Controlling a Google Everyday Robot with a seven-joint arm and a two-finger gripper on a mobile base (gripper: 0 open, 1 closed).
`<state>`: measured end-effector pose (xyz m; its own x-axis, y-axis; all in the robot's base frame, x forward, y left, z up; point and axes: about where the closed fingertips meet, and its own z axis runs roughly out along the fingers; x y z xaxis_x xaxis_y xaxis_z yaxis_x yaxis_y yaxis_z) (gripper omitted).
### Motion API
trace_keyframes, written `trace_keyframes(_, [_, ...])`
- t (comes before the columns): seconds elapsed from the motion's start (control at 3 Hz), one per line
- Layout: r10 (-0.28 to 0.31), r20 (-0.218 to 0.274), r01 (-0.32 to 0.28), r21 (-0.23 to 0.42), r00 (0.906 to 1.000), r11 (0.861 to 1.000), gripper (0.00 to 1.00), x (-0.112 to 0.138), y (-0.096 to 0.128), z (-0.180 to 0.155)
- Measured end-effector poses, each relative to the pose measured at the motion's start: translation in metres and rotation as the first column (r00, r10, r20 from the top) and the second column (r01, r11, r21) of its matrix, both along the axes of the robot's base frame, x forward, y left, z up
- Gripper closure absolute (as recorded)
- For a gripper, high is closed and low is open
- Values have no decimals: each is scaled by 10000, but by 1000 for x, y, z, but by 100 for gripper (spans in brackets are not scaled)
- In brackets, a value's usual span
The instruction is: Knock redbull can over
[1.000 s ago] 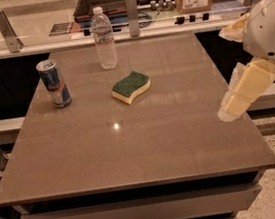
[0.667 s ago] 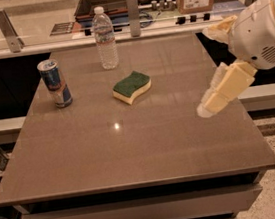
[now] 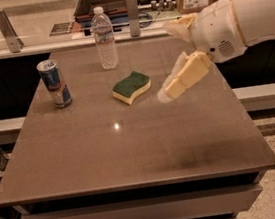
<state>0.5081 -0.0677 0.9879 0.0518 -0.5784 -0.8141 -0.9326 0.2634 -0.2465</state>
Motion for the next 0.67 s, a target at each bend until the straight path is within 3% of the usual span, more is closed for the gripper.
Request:
trace_keyframes(0.33, [516, -452, -511, 130, 9976, 9986, 0, 10, 34, -3])
trace_keyframes(0.67, [523, -450, -517, 129, 9976, 9986, 0, 10, 35, -3])
